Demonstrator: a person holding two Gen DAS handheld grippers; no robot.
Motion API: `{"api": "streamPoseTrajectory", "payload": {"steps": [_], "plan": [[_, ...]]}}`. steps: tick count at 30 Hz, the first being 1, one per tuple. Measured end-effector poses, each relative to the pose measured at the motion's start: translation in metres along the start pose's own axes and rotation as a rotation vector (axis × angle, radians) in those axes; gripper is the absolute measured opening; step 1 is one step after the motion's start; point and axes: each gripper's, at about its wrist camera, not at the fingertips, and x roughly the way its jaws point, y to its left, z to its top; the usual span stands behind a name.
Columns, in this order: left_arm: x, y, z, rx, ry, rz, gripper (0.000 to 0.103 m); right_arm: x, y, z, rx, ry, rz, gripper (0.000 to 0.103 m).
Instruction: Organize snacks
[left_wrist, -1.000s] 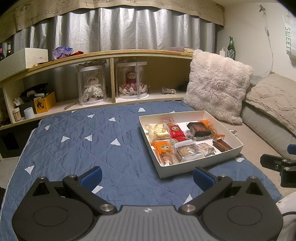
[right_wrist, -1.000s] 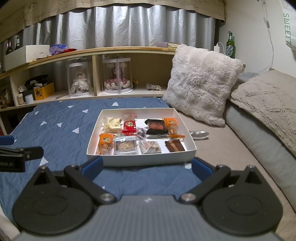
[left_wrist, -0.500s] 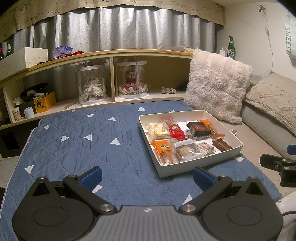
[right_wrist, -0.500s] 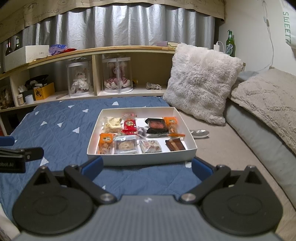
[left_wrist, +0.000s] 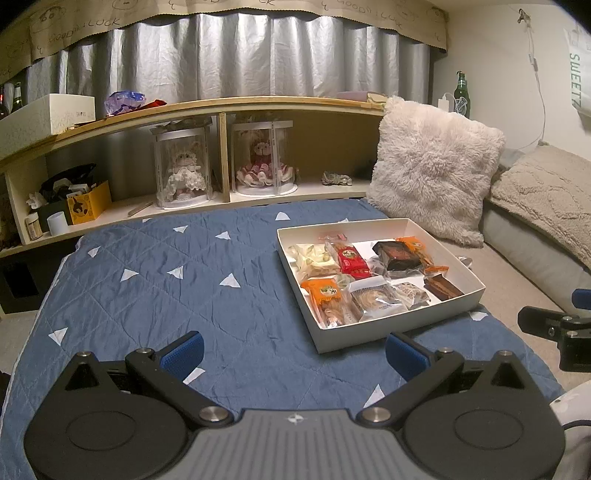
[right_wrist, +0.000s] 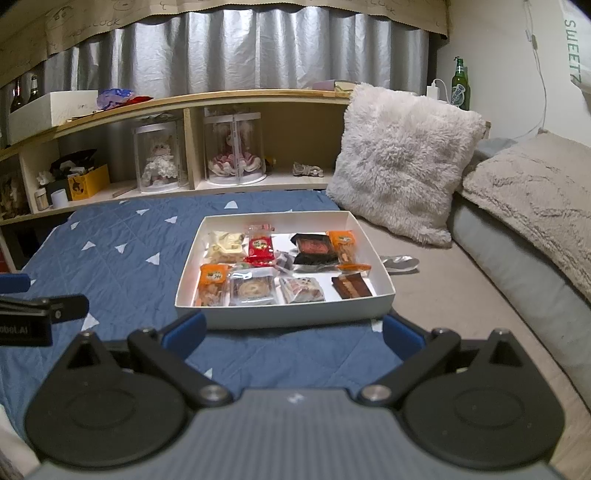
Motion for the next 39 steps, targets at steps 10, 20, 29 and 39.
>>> {"api": "streamPoseTrajectory", "payload": {"steps": [10, 20, 29, 39], "plan": [[0.0001, -0.0002, -0.0001, 0.000, 0.000, 0.000, 0.103, -0.0001, 0.0004, 0.0003, 0.005, 0.002, 0.001, 0.103], [0.0000, -0.0002, 0.0000, 0.000, 0.000, 0.000, 0.103, -0.0003, 0.0004, 0.0003, 0.007, 0.003, 0.001, 0.103], [-0.0006, -0.0009, -0.0011, 0.004, 0.000, 0.007, 0.103, -0.0003, -0.0001, 0.0006, 0.007, 0.003, 0.002, 0.103], [-0.0016, 0.0013, -0.0053, 0.014, 0.003, 0.011, 0.103, -0.0013, 0.0058, -0.0050, 0.022, 0.006, -0.002, 0.103]]}}
